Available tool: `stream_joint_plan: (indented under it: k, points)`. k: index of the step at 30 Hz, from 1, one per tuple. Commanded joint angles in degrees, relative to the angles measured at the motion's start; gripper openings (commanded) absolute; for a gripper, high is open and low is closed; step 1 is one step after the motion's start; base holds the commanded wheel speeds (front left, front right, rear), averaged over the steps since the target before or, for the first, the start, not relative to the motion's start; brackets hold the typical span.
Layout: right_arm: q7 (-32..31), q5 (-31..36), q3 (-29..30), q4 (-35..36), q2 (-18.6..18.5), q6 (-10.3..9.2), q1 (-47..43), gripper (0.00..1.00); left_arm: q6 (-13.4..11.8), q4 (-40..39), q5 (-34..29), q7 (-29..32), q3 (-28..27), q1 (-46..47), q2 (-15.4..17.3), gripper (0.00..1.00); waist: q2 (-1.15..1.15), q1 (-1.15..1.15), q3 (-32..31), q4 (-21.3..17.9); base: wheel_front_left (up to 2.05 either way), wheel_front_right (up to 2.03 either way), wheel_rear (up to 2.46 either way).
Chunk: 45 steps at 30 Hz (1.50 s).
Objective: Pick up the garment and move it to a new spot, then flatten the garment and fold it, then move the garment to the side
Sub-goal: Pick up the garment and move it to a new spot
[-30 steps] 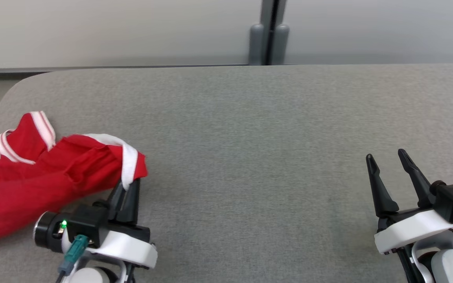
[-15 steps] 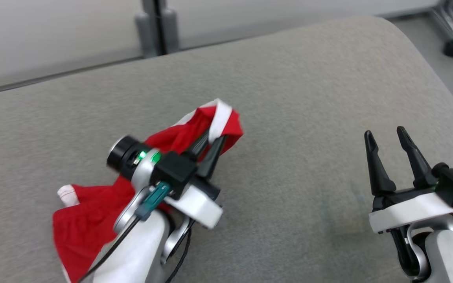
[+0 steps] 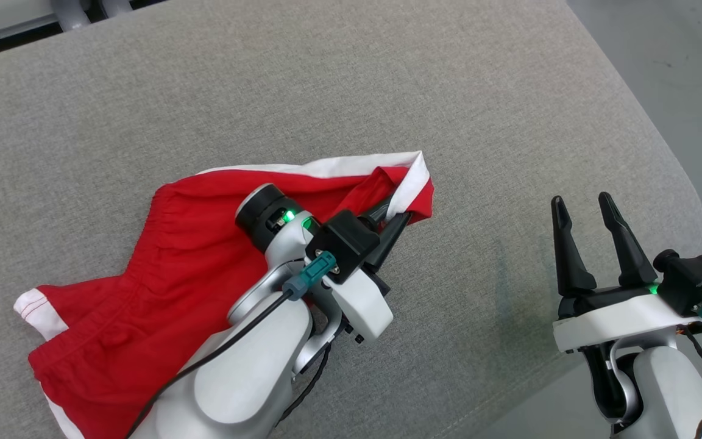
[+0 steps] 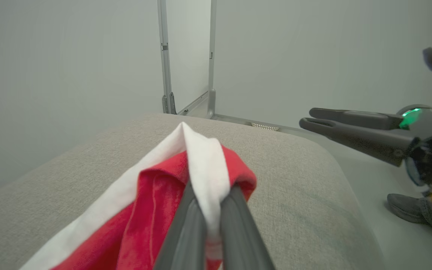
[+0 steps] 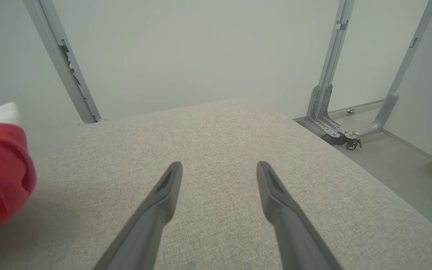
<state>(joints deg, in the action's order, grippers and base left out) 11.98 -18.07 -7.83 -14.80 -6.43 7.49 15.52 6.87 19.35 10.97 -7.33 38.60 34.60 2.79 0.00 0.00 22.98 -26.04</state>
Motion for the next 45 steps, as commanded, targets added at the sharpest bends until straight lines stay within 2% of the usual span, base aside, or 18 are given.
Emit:
stream_joint_plan:
  k: [1, 8, 12, 17, 24, 30, 37, 45]
  points:
    - [0.5, -0.2, 0.0, -0.3, 0.1, 0.0, 0.8, 1.0, -0.3, 0.0, 0.6, -0.7, 0.1, 1.3, 0.2, 1.0, 0.0, 0.0, 0.4, -0.3, 0.0, 0.0, 0.0]
    - [1.2, 0.0, -0.5, -2.0, -0.8, 0.0, 1.1, 1.0, -1.7, 3.1, 4.2, -3.6, 4.2, 0.9, 0.2, 1.0, 0.0, 0.0, -2.1, 3.5, 0.0, 0.0, 0.0]
    - [0.9, 0.4, -0.3, -2.1, -1.5, 0.0, 0.5, 1.0, -4.1, 3.5, 5.0, -5.3, 3.9, -0.7, 0.3, 1.0, 0.0, 0.0, -4.5, 6.6, 0.0, 0.0, 0.0]
    - [-0.1, 1.1, 0.4, -1.4, -2.3, 0.0, -0.6, 1.0, -8.3, 2.6, 6.2, -7.1, -0.2, -4.0, 1.6, 1.0, 0.0, 0.0, -7.8, 10.4, 0.0, 0.0, 0.0]
    - [-2.4, 2.3, 1.8, 0.5, -3.1, 0.0, -3.6, 1.0, -13.9, -1.0, 8.9, -7.8, -8.9, -10.5, 5.9, 1.0, 0.0, 0.0, -11.8, 16.0, 0.0, 0.0, 0.0]
    - [-4.4, 3.1, 2.9, 2.6, -3.3, 0.0, -6.4, 1.0, -16.3, -5.4, 11.0, -7.8, -16.7, -16.9, 9.6, 1.0, 0.0, 0.0, -14.6, 20.5, 0.0, 0.0, 0.0]
    - [-6.7, 3.6, 3.1, 5.0, -3.3, 0.0, -8.8, 1.0, -15.9, -8.2, 13.7, -7.8, -24.0, -24.3, 12.5, 1.0, 0.0, 0.0, -16.7, 23.9, 0.0, 0.0, 0.0]
    - [-8.5, 3.6, 2.9, 6.3, -3.1, 0.0, -11.4, 1.0, -13.0, -10.2, 15.0, -7.5, -24.9, -30.3, 14.9, 1.0, 0.0, 0.0, -19.4, 24.4, 0.0, 0.0, 0.0]
